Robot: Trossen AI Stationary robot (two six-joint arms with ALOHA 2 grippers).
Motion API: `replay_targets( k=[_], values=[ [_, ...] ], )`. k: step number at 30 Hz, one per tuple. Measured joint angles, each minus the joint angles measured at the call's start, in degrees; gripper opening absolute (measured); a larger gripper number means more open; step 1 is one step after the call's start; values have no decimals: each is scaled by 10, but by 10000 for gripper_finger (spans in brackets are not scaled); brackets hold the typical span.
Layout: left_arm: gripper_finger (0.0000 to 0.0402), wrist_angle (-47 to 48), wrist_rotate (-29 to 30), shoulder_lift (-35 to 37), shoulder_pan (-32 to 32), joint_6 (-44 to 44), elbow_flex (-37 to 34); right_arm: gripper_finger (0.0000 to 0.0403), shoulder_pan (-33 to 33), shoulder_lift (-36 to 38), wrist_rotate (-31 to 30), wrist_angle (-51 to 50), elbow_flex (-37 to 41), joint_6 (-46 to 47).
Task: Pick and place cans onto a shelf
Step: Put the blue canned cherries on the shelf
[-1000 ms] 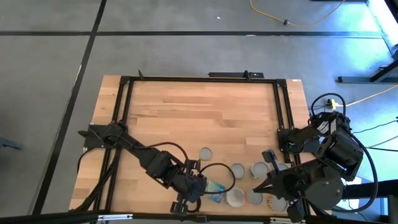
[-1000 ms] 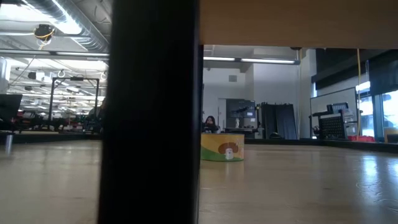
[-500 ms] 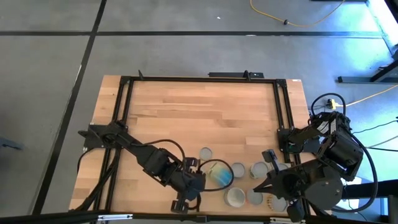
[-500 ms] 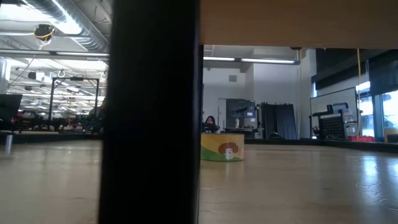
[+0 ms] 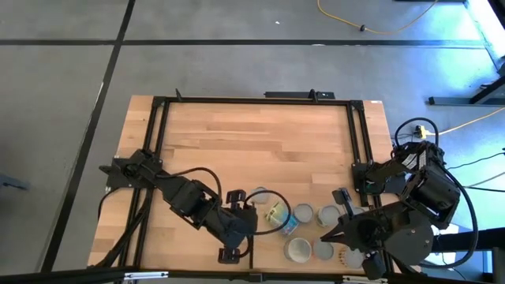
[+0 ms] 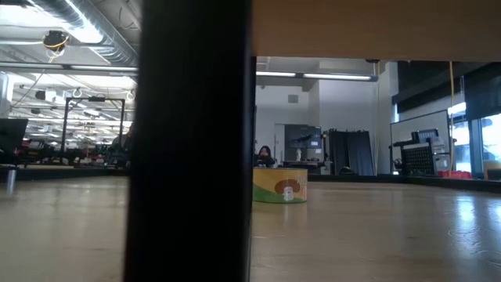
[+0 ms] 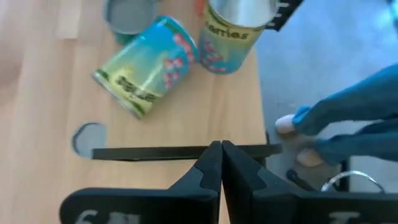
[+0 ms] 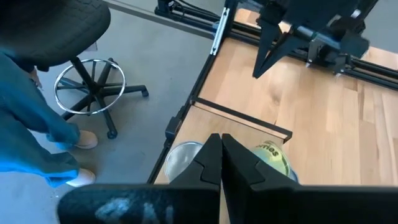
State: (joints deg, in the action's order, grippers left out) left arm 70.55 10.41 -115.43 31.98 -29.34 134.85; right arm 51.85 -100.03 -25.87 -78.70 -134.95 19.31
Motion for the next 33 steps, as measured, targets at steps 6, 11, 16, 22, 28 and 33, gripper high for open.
replay_targets(
  k=[6, 11, 16, 22, 28, 33],
  values=[
    [1, 5, 35, 13, -3, -17, 0, 4, -30, 0, 19, -4, 11, 14],
    [1, 18, 72, 40, -3, -27, 0, 4, -77, 1, 55, -14, 11, 43],
    [1, 56, 69, 68, -3, -36, 0, 4, -136, -3, 174, -40, 13, -5],
    [0, 93, 61, 77, -12, -51, 0, 4, -198, -6, 269, -40, 14, -94],
    [0, 131, 21, 76, -37, -61, 0, 4, -246, -10, 319, -56, 13, -189],
    [0, 192, 55, 86, -45, -72, 0, 4, -291, -29, 371, -57, 14, -241]
  ],
)
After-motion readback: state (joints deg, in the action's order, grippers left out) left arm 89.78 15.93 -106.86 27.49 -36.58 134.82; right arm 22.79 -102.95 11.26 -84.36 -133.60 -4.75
